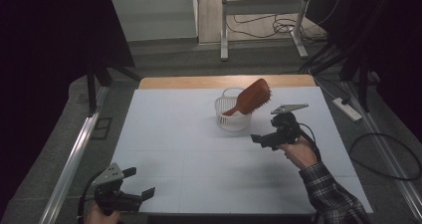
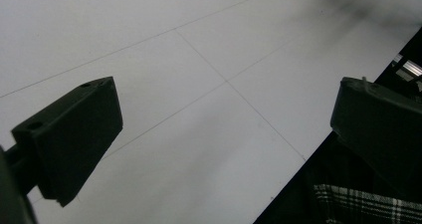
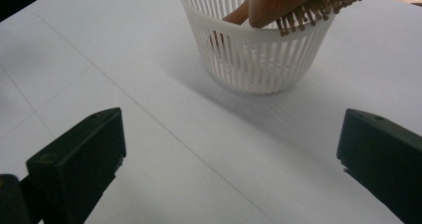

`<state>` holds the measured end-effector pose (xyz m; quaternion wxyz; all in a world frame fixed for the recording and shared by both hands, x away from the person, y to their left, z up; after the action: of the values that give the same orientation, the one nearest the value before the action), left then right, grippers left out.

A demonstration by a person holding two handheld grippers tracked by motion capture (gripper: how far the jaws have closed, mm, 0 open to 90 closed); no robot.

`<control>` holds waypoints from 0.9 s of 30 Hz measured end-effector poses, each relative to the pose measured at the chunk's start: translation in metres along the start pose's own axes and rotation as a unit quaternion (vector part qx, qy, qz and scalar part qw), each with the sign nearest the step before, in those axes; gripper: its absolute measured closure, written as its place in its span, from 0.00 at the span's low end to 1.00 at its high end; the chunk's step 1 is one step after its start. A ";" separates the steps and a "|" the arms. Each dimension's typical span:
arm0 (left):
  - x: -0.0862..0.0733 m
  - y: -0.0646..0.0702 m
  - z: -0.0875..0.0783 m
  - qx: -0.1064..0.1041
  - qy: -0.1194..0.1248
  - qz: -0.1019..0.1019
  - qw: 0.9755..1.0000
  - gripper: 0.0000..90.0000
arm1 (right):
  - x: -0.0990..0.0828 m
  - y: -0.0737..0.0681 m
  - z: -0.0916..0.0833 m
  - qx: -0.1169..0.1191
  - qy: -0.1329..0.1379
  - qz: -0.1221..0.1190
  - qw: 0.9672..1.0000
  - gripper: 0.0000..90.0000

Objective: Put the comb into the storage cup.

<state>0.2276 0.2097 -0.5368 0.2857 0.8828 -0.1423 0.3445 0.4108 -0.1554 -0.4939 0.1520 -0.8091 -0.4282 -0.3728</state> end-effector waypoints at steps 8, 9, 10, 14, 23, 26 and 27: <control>0.000 0.000 0.000 0.000 0.001 -0.002 1.000 0.00 | -0.006 -0.006 -0.002 0.014 -0.004 0.002 1.000 0.00; 0.000 0.000 0.000 0.000 0.001 -0.002 1.000 0.00 | -0.007 -0.006 -0.002 0.014 -0.003 0.000 1.000 0.00; 0.000 0.000 0.000 -0.001 0.001 -0.002 1.000 0.00 | -0.007 -0.007 -0.003 0.014 -0.003 -0.001 1.000 0.00; 0.000 0.000 0.000 -0.001 0.001 -0.003 1.000 0.00 | -0.011 -0.008 -0.004 0.009 -0.006 -0.005 1.000 0.00; 0.000 -0.001 0.000 -0.003 0.001 -0.004 1.000 0.00 | -0.022 -0.008 -0.008 0.006 -0.010 -0.003 1.000 0.00; 0.000 -0.001 0.000 -0.003 0.001 -0.005 1.000 0.00 | -0.024 -0.010 -0.010 0.009 -0.010 -0.002 1.000 0.00; 0.000 -0.001 0.000 -0.003 0.000 -0.005 1.000 0.00 | -0.025 -0.010 -0.011 0.011 -0.011 -0.003 1.000 0.00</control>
<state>0.2278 0.2104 -0.5370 0.2905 0.8825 -0.1391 0.3426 0.3888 -0.1699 -0.5057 0.1555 -0.8099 -0.4363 -0.3599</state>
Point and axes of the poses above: each handheld gripper's, and its own axes: z roughly forward along the jaws, x roughly out of its top, y roughly to its right, the point moved 9 cm from there along z, roughly forward along the jaws, and after that the axes turned 15 degrees about -z, right-handed, at the moved point
